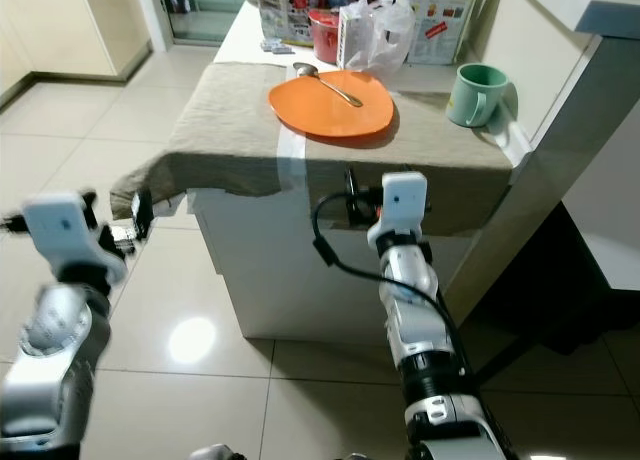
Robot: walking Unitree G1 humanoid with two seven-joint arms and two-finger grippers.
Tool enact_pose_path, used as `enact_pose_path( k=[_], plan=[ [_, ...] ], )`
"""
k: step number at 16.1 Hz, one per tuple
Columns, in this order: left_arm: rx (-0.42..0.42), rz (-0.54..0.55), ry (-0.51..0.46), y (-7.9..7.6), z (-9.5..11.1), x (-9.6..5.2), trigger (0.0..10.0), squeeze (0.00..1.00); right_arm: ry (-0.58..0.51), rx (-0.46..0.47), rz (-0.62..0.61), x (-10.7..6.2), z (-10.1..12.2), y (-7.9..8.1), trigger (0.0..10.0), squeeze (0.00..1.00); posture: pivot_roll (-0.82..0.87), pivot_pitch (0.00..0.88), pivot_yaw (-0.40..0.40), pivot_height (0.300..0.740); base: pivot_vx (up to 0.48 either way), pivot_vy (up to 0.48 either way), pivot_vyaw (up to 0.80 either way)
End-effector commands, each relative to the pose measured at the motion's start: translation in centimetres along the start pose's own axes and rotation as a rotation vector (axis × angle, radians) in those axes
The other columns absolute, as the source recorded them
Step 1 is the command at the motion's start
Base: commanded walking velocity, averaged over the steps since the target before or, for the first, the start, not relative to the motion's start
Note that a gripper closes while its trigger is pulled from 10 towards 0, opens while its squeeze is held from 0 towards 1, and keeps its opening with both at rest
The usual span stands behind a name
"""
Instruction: Setting the table
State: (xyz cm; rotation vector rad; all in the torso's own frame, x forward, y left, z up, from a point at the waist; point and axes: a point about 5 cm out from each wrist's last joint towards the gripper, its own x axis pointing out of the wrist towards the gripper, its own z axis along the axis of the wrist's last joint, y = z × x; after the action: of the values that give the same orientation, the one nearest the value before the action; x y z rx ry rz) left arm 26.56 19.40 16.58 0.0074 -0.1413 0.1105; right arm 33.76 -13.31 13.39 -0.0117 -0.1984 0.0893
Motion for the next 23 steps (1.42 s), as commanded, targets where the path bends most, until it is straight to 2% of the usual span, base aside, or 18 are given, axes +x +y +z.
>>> enact_pose_path(
  k=[1,3,8,14,19,23],
  plan=[
    [0.018,0.0,0.015,0.2,0.2,-0.1,10.0,0.0,0.012,0.01,0.007,0.2,0.1,-0.2,10.0,0.0,-0.01,0.016,0.021,0.74,0.0,0.0,0.0],
    [0.039,-0.009,0.076,0.4,-0.9,-0.1,10.0,0.0,0.064,0.01,0.04,0.3,-0.5,0.0,10.0,0.0,-0.01,0.016,0.02,0.74,0.0,0.0,0.0],
    [0.032,-0.02,0.112,-0.2,-1.1,-0.1,10.0,0.0,0.133,-0.002,0.104,-0.4,-1.4,1.2,10.0,0.0,-0.01,0.017,0.014,0.74,0.0,0.0,0.0],
    [0.031,-0.027,0.118,-0.6,-1.4,0.1,10.0,0.0,0.141,-0.023,0.154,-0.6,-1.5,2.0,10.0,0.0,-0.01,0.023,0.014,0.74,0.0,-0.346,0.0],
    [0.038,-0.02,0.117,-0.5,-1.4,0.3,10.0,0.0,0.145,-0.033,0.163,-0.5,-1.6,2.1,10.0,0.0,-0.01,0.022,0.013,0.74,0.269,-0.394,0.0],
    [0.039,-0.024,0.124,-0.6,-1.6,0.4,10.0,0.0,0.147,-0.037,0.177,-0.6,-1.6,2.3,10.0,0.0,-0.02,0.021,0.011,0.74,0.0,0.0,0.0]
  ],
)
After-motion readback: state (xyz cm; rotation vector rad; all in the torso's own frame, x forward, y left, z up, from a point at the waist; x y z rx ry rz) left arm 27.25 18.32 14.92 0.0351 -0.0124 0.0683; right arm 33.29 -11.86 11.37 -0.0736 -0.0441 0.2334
